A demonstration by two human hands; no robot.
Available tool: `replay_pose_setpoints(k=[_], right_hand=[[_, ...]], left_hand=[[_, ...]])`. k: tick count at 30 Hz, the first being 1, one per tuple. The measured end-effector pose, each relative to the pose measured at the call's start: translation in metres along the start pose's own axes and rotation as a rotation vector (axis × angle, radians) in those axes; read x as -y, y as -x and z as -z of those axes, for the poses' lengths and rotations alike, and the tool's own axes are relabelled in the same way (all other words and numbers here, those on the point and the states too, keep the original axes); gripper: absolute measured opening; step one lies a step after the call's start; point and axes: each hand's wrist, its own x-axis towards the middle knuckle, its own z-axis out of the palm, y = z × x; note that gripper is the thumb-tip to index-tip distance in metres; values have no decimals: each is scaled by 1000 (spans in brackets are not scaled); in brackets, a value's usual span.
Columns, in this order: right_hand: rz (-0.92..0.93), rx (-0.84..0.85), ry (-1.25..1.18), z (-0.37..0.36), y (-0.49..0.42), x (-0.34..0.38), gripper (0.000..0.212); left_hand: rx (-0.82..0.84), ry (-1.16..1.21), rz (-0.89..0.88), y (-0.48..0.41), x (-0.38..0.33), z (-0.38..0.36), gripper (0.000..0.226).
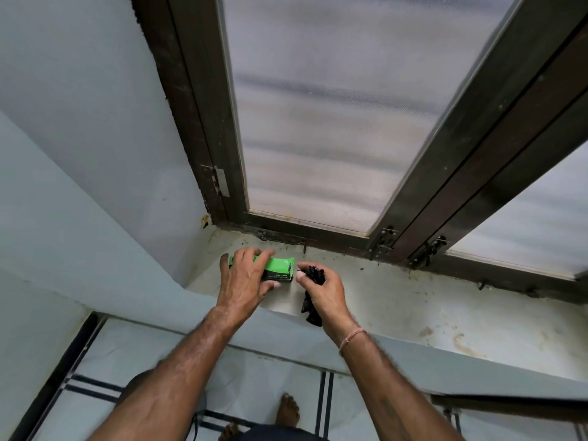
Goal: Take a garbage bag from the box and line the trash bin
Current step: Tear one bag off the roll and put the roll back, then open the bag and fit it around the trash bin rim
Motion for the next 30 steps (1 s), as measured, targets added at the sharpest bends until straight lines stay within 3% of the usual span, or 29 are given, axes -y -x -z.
replay_pose_setpoints(k=[3, 5, 7, 10, 13, 17, 24, 30], right_hand=[[18, -49, -14, 0, 14, 6, 16], [39, -73, -60, -4, 28, 9, 13], [47, -48, -134, -13, 47, 11, 26], [-52, 43, -214, -36, 73, 12, 47], [-199, 117, -236, -65, 94, 8, 63], [-250, 150, -231, -108, 124, -5, 66], [-189, 188, -179, -200, 185, -43, 42], [-98, 1, -185, -309, 266, -88, 30]], left_hand=[[-133, -11, 9, 11, -5, 4, 73], [-237, 127, 12, 28, -14, 11, 55], [-142, 416, 39, 50, -30, 24, 37], [186, 1004, 239, 81, -44, 36, 40], [233, 1311, 500, 108, -37, 41, 42], [208, 1375, 659, 141, -5, 45, 37], [-63, 1366, 827, 211, 100, 54, 32], [-14, 1489, 854, 304, 227, 59, 27]])
